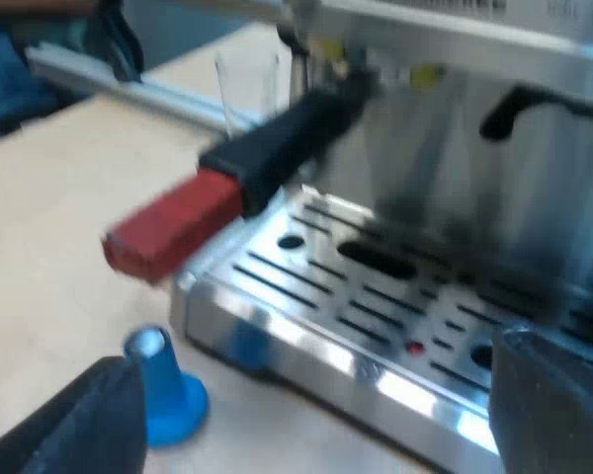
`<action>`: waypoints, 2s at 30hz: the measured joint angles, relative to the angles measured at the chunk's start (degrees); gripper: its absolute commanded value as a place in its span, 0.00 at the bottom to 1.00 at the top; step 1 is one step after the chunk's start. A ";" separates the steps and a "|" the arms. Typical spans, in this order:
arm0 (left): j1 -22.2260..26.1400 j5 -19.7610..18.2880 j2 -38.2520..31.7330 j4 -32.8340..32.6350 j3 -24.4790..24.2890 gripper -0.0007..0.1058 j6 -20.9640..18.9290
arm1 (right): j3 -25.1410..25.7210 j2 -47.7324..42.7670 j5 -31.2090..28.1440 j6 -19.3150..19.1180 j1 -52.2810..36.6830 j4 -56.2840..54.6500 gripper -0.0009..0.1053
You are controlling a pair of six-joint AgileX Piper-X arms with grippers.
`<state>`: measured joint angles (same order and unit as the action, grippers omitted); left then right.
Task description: Put the handle in the coffee machine
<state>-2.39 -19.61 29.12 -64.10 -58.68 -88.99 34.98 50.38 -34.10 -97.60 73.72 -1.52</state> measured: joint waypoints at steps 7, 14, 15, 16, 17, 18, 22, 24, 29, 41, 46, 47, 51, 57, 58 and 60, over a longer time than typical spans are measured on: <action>0.35 0.94 -7.84 1.29 5.61 0.86 0.08 | 0.00 0.00 0.00 0.36 0.00 -1.04 0.69; 0.35 1.44 -17.22 1.56 15.41 0.86 0.41 | 0.00 0.00 0.00 0.36 0.00 -1.15 0.69; 0.35 1.44 -18.87 1.27 16.91 0.86 0.54 | 0.00 0.00 0.00 0.36 0.00 -1.15 0.69; 0.35 1.64 -19.39 1.08 17.76 0.86 0.57 | 0.00 0.00 0.00 0.36 0.00 -1.15 0.69; 0.35 2.04 -20.95 0.57 19.25 0.86 0.54 | 0.00 0.00 0.00 0.36 0.00 -1.15 0.69; 0.35 2.41 -22.52 0.01 20.48 0.86 0.54 | 0.00 0.00 0.00 0.36 0.00 -1.15 0.69; 0.35 5.25 -26.86 -1.27 22.67 0.86 0.54 | 0.00 0.00 0.00 0.36 0.00 -1.15 0.69; 0.67 6.62 -28.62 -1.70 23.26 0.86 0.54 | 0.00 0.00 0.00 0.36 0.00 -1.15 0.69; 2.02 7.37 -29.56 -1.82 23.44 0.86 -0.39 | 0.00 0.00 0.00 0.36 0.00 -1.15 0.69; 2.36 7.52 -29.56 -1.82 27.26 0.86 -0.52 | 0.00 0.00 0.00 0.36 0.00 -1.15 0.69; 2.36 7.76 -29.56 -0.01 27.62 0.86 -1.32 | 0.00 0.00 0.00 0.36 0.00 -1.15 0.69; 2.36 7.76 -29.56 0.29 27.63 0.86 -1.63 | 0.00 0.00 0.00 0.36 0.00 -1.15 0.69; 2.25 8.24 -29.56 2.21 28.10 0.86 -5.94 | 0.00 0.00 0.00 0.36 0.00 -1.15 0.69; 1.73 10.71 -29.56 5.02 29.72 0.86 -7.94 | 0.00 0.00 1.47 0.52 0.00 -1.15 0.69; 1.73 10.73 -29.56 5.26 29.69 0.86 -7.90 | 0.00 0.00 1.50 1.36 0.00 -1.15 0.69; 1.46 10.79 -29.56 5.55 29.69 0.86 -7.90 | 0.00 0.00 1.93 2.70 0.00 -1.15 0.69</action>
<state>-0.93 -8.82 -0.44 -58.54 -28.99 -96.89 34.98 50.38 -32.17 -94.90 73.72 -2.68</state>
